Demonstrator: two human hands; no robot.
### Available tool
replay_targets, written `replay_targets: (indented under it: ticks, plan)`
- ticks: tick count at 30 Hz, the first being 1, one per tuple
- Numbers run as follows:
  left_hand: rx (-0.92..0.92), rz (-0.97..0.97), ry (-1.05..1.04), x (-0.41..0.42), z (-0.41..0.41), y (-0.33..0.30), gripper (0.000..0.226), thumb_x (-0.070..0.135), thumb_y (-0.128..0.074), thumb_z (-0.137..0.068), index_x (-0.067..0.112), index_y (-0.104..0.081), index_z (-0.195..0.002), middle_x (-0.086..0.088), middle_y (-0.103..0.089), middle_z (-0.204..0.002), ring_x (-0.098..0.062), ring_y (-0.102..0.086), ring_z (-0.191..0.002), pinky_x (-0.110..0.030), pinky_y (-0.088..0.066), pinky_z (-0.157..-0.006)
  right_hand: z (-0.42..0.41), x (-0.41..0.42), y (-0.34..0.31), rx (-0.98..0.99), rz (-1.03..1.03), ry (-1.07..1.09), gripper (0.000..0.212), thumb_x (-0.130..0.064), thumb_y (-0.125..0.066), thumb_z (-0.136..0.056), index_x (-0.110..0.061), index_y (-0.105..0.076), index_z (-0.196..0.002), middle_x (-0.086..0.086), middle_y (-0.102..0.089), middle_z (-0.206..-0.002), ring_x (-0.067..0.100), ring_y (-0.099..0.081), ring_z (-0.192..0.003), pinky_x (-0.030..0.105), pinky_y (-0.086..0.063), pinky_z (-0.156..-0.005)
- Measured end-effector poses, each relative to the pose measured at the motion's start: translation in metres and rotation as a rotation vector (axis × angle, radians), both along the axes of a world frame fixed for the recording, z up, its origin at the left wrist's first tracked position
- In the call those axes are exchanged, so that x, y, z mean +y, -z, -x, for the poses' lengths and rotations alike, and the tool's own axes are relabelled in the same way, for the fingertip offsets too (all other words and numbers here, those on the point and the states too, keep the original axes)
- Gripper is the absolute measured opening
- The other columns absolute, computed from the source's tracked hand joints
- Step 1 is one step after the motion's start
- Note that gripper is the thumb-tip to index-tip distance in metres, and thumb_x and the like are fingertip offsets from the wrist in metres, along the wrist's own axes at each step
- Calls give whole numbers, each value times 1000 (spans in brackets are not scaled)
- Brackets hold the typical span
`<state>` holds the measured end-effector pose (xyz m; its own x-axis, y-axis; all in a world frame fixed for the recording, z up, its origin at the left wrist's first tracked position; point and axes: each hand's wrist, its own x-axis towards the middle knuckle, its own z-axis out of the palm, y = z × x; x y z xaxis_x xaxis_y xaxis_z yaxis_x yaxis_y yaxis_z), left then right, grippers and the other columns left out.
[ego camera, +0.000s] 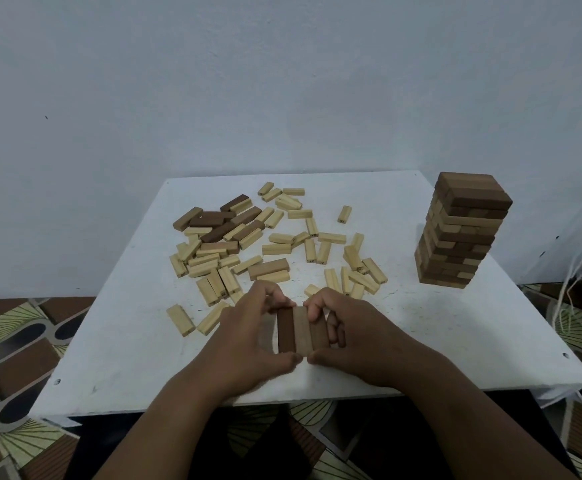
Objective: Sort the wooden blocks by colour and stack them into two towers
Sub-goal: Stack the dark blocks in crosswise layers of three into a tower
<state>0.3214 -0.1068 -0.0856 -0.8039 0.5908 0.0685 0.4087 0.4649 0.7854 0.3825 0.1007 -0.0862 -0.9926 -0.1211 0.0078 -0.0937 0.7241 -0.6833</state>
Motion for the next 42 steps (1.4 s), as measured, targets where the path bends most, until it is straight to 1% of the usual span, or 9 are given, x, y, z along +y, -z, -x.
replay_targets:
  ticks: [3,10,13,23,28,30,32,35,42]
  plan:
    - [25,-34,-5,5,1,-15,71,26,-89,-61,36,-37,-109,20,-62,-119,6,-50,-118,-14,-42,-82,-1,5,-20,15,17,-3,46,-33,-82,-71,-41,-45,-97,1,-65,-100,5,-49,-65,30,-49,-63]
    - [126,-127,53,35,9,-76,73,21,-90,-62,36,-36,-109,23,-65,-116,9,-50,-119,0,-33,-82,-11,34,-90,100,67,50,49,-28,-86,-72,-43,-47,-98,5,-65,-98,27,-55,-71,50,-53,-66]
    - [169,-163,86,61,12,-108,73,23,-90,-61,37,-36,-108,25,-66,-114,8,-52,-116,-9,-37,-84,-17,57,-125,154,63,73,48,-30,-85,-71,-42,-49,-99,7,-66,-102,30,-57,-71,52,-54,-66]
    - [233,-219,200,152,29,-171,72,28,-89,-63,33,-35,-110,22,-67,-111,3,-52,-115,-23,-39,-91,-21,137,-199,224,-31,170,46,-28,-86,-71,-35,-53,-103,-10,-55,-66,18,-49,-58,36,-45,-58]
    - [191,-174,254,199,40,-176,71,27,-86,-69,34,-32,-114,20,-63,-114,13,-56,-90,-2,-44,-66,-15,175,-204,190,-13,215,48,-25,-86,-72,-30,-55,-108,-27,-63,-87,12,-52,-57,32,-46,-55]
    - [172,-149,273,213,44,-174,71,26,-86,-70,35,-32,-116,19,-61,-115,10,-57,-83,2,-40,-64,-13,188,-200,159,-6,233,48,-21,-85,-75,-25,-53,-110,-32,-62,-79,12,-46,-50,29,-43,-52]
    - [158,-128,282,225,48,-170,73,27,-86,-70,36,-31,-118,18,-60,-117,5,-55,-90,2,-41,-63,-10,198,-195,128,13,240,48,-20,-85,-74,-26,-52,-109,-34,-64,-86,14,-38,-47,28,-40,-49]
    - [137,-95,281,237,53,-161,74,29,-86,-70,38,-31,-119,19,-61,-116,-2,-58,-98,-5,-44,-63,-4,211,-184,100,52,254,51,-23,-87,-72,-31,-50,-106,-18,-62,-124,17,-36,-48,20,-40,-46]
    - [82,-75,257,246,59,-143,77,29,-87,-67,40,-32,-120,19,-62,-115,-1,-59,-99,-12,-41,-69,4,223,-163,75,76,250,55,-23,-86,-72,-33,-47,-108,-13,-62,-124,10,-37,-42,13,-38,-45]
